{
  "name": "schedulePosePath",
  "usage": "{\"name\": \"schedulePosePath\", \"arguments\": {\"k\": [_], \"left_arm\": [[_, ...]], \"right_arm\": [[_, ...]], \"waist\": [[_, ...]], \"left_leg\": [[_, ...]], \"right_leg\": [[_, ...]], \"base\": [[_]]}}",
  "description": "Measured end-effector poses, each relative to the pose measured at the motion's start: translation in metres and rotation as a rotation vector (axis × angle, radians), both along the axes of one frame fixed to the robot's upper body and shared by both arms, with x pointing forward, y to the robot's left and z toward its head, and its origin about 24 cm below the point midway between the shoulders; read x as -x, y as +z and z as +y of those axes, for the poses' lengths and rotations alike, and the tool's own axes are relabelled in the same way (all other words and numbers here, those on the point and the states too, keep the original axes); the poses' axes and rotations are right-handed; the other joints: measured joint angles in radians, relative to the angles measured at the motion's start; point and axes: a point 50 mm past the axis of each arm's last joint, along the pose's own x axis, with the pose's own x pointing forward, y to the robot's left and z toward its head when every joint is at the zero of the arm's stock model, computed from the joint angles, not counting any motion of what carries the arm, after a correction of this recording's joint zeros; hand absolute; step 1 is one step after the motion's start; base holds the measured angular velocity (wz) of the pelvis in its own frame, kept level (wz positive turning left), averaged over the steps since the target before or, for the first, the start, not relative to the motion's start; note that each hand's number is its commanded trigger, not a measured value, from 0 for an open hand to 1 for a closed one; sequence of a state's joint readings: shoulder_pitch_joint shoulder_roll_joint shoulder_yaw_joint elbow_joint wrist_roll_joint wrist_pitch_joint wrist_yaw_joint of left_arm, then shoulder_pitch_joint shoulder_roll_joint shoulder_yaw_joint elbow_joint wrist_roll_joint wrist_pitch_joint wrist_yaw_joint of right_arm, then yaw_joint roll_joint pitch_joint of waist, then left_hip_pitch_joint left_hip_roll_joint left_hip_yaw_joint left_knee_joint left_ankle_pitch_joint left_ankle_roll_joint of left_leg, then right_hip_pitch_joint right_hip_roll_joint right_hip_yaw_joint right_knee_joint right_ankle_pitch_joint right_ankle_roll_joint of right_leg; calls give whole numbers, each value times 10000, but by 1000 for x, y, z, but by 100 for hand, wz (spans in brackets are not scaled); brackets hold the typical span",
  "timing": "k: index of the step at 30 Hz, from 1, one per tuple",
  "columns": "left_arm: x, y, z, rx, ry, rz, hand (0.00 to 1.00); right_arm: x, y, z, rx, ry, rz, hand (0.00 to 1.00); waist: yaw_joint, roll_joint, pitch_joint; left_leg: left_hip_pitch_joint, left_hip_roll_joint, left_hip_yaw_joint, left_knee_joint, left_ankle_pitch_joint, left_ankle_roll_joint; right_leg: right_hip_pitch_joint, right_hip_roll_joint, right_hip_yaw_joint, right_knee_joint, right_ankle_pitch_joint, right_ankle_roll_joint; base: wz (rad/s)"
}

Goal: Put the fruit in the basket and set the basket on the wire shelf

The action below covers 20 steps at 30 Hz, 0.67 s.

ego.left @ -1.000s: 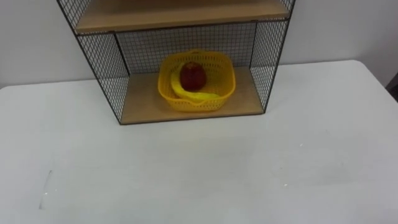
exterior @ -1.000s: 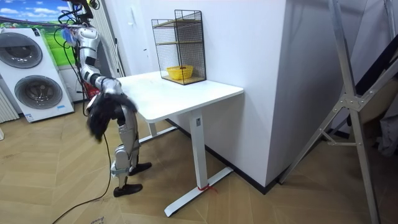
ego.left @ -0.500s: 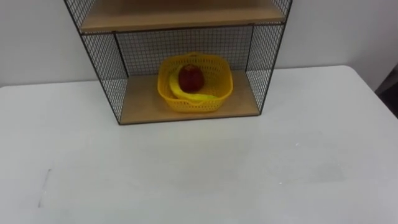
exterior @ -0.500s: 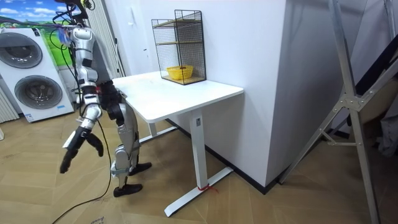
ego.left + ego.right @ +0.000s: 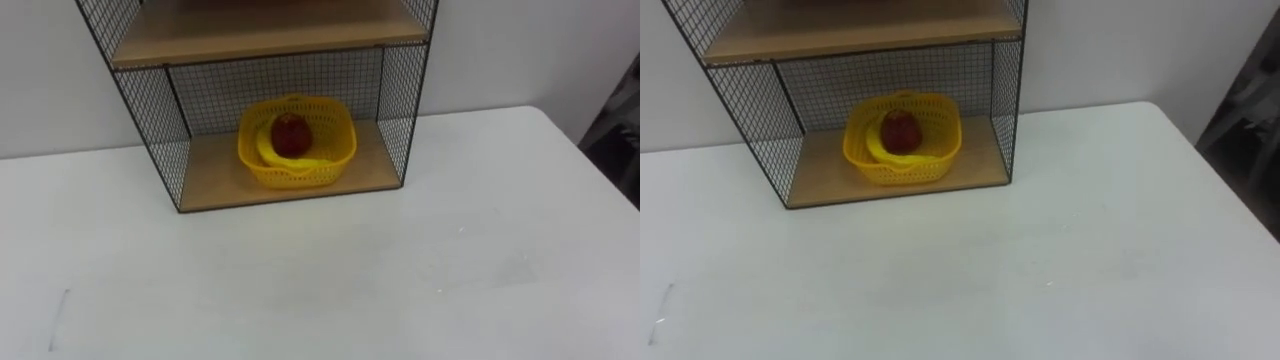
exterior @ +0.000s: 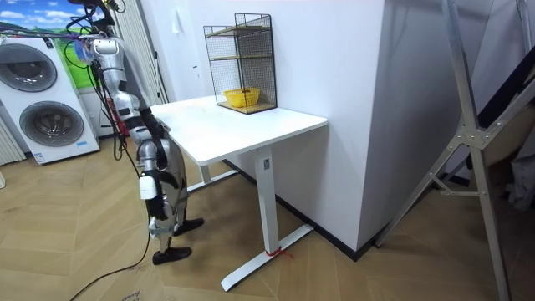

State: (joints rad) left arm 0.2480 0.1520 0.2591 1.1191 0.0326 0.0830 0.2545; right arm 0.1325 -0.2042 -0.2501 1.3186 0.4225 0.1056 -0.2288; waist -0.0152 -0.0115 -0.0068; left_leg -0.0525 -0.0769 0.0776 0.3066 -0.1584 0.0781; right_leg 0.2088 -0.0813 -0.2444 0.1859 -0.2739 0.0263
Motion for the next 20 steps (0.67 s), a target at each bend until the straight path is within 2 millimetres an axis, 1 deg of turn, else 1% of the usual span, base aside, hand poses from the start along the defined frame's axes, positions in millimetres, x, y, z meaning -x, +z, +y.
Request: {"name": "schedulePosePath", "arguments": {"k": [1,2,3,4,7,10,13,17,20], "left_arm": [[-6,-1,-3,99,-552,23,0],[-7,-1,-4,140,-703,30,0],[-11,-2,-7,192,-1012,34,0],[-13,-3,-9,253,-1173,11,0],[-14,-4,-13,351,-1271,-7,0],[-17,-5,-18,441,-1349,-102,0],[-19,-5,-19,430,-1452,-160,0],[-18,-5,-20,407,-1533,-94,0],[-12,-6,-20,441,-1477,137,0]], "right_arm": [[-8,-1,2,-184,1076,19,0],[-12,-1,4,-261,1568,39,0],[-21,-3,7,-359,2412,56,0],[-29,-4,12,-471,3076,-18,0],[-44,-6,24,-859,4327,-327,0],[-49,-8,30,-1184,5434,-310,0],[-48,-9,34,-1483,5934,-264,0],[-46,-9,34,-1725,5975,-320,0],[-42,-9,35,-1867,6039,-312,0]], "waist": [[-37,0,46],[-27,-5,69],[-3,-20,131],[17,-31,162],[145,-41,160],[311,-49,158],[408,-58,161],[429,-55,165],[503,-126,162]], "left_leg": [[-7,2,-1,3,-6,16],[-35,-1,-15,11,-6,19],[-64,-3,-14,-1,-6,21],[-83,-4,-15,11,-6,21],[-125,-12,-13,2,-2,23],[-135,-24,-4,0,-2,23],[-155,-24,-34,-11,-7,15],[-100,19,-4,-23,-49,-5],[-42,77,71,22,-112,-47]], "right_leg": [[-1,0,-5,-3,0,0],[-12,1,-32,-13,0,0],[-41,8,-38,-37,0,0],[-63,15,-27,-61,0,1],[-70,37,3,-178,45,1],[-70,22,-22,-173,47,3],[-67,31,-47,-177,47,3],[-12,53,-17,-155,50,-4],[13,94,174,-156,32,-49]], "base": [[0],[4],[4],[0],[0],[0],[1],[-4],[-13]]}}
